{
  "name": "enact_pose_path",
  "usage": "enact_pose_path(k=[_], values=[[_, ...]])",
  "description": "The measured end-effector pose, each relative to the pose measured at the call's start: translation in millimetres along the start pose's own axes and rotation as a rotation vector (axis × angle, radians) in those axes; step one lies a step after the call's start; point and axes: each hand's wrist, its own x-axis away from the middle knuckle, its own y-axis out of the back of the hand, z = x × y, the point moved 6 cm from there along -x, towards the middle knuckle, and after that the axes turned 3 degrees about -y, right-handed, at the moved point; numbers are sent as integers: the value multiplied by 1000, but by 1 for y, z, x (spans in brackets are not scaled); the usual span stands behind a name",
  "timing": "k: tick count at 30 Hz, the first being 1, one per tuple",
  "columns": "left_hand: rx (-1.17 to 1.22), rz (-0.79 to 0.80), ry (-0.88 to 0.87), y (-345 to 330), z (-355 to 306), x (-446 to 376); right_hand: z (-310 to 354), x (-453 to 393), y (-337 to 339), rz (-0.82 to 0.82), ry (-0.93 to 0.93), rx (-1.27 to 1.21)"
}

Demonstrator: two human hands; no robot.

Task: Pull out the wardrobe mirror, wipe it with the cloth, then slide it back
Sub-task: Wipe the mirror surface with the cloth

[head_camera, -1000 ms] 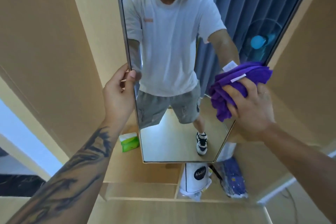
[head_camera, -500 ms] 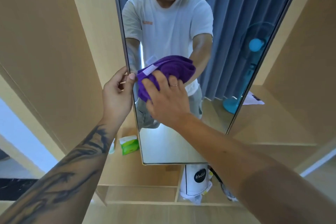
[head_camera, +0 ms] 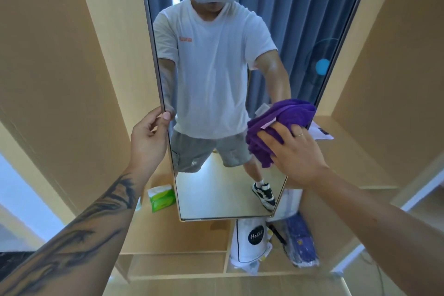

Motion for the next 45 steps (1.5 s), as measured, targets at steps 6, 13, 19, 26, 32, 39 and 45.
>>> enact_pose_path(k=[6,13,19,26,32,39,45], values=[[-12,-27,2,1,10,4,-7,7,8,-191,-214,-181],[-21,-56,7,-2,2,7,23,-15,12,-307,-268,-267],[-11,-21,38,0,2,14,97,-47,31,-325,-199,-328],[-1,14,65,-1,-2,17,143,-68,52,-281,-125,-353],[-33,-35,55,0,7,18,84,-33,12,-268,-20,-224],[-34,-63,41,-1,1,20,-1,17,-19,-351,-255,-281],[-79,-89,65,-2,16,24,7,17,-25,-383,-440,-393]])
